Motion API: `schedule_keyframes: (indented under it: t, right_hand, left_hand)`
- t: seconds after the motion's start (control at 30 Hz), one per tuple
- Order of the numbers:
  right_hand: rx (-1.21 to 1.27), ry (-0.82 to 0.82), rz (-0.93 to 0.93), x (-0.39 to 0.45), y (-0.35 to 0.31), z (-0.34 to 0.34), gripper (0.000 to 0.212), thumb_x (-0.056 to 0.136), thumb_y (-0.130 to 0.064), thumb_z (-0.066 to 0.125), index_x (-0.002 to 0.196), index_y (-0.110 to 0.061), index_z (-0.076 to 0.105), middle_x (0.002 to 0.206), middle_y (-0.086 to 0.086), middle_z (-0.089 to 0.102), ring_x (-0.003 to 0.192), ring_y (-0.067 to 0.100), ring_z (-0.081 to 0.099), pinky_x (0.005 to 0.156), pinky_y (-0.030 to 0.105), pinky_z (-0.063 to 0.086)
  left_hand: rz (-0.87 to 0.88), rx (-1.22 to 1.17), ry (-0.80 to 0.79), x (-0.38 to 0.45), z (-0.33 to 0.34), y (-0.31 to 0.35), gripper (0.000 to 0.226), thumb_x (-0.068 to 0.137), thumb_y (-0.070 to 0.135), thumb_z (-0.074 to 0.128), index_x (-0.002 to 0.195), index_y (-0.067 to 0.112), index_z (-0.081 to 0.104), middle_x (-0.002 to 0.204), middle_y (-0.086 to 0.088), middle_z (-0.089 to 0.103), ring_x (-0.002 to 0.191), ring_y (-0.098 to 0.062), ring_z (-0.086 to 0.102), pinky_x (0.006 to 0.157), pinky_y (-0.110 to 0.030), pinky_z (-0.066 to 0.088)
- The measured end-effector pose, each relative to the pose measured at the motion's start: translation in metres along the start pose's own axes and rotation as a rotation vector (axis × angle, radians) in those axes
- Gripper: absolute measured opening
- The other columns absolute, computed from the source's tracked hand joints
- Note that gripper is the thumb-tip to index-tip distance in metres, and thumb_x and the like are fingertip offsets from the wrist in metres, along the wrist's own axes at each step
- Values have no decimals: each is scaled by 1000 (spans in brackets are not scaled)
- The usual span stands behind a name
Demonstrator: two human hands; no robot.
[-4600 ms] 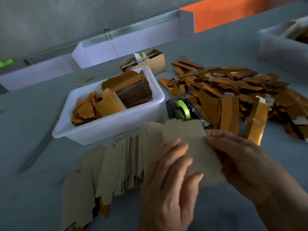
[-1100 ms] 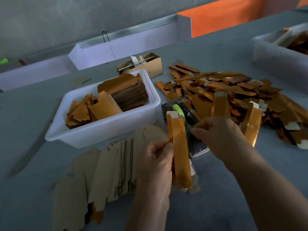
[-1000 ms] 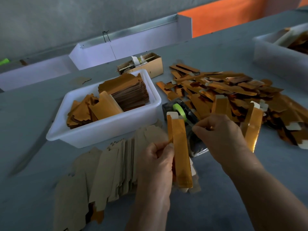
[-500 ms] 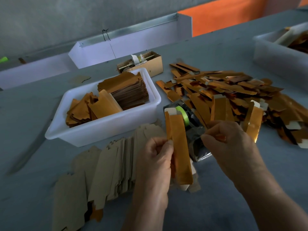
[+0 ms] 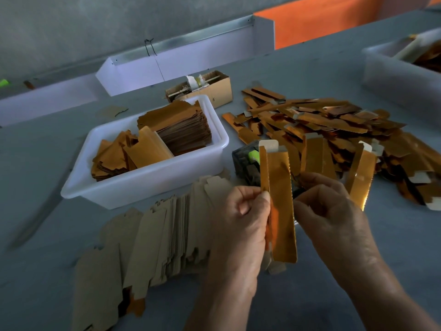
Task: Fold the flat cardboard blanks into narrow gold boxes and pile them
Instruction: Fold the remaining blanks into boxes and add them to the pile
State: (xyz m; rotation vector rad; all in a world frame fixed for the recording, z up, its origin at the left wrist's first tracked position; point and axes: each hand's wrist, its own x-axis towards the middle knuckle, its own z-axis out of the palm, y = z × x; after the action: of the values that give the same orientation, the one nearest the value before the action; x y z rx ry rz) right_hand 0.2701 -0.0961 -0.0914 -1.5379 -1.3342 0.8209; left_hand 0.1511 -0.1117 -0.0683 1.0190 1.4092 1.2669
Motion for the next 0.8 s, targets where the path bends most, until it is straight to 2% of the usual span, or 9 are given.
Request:
schedule_keyframes:
  t: [0.1,0.2,0.3,0.4,0.47,0.53,0.63,0.73,0.8]
  right_hand:
    - [-21,7,-25,-1,-1,1,11,80,-20,67,71,-21,61,125,-16,48,103,6,52,83,26,47]
    - [-56,17,-72,-4,2,-1,13,81,-21,67,71,-25,59,120,-20,47,89,-2,52,71,13,42]
    - [-97,-6,-141,-3,6,-4,18,82,-18,66,70,-29,58,118,-21,46,86,-4,51,67,8,37]
    - [-282,10,-269,-1,2,-4,10,82,-8,66,78,-17,64,116,-11,50,90,3,52,66,7,37]
    - [-473,95,-339,0,4,-1,10,80,3,66,89,0,67,110,8,58,95,24,56,74,18,43]
    - [-559,130,-318,-4,3,-5,11,80,4,65,91,2,66,106,17,60,93,33,57,72,33,49]
    - [-276,68,-155,-7,-1,-24,7,85,-17,61,80,-22,64,91,-1,61,76,14,56,61,21,40]
    - [280,-195,63,-8,-13,-44,11,66,-30,63,75,-31,68,75,-5,65,70,9,63,64,26,47]
    - [326,-334,20,-10,-22,-47,21,58,-35,59,75,-34,71,73,-7,67,67,6,63,56,24,50]
  left_hand:
    - [24,35,-31,3,7,-1,8,92,23,58,86,20,62,67,6,64,55,-2,60,50,-14,46]
    - [37,92,-38,7,12,-3,9,91,22,60,83,25,62,66,8,66,59,-2,63,54,-15,48]
    - [50,135,-35,10,12,-6,11,91,23,61,81,29,61,71,12,69,68,-1,67,60,-19,53]
    - [41,163,-35,12,11,-6,10,90,25,62,82,30,61,76,11,69,72,-3,68,62,-20,55]
    - [23,153,-28,12,11,-5,12,90,24,62,80,30,61,71,13,67,69,-4,66,63,-24,57]
    - [11,155,-27,11,12,-2,12,90,23,62,79,29,62,70,11,66,68,-7,65,66,-30,58]
    - [29,175,-52,10,11,4,6,90,23,62,85,25,63,80,4,68,73,-15,66,67,-34,56]
    - [40,153,-81,7,6,6,6,90,22,61,86,21,64,73,4,67,62,-10,64,55,-26,54]
    - [34,126,-94,1,2,10,8,90,20,61,84,21,65,69,2,68,56,-8,63,50,-21,51]
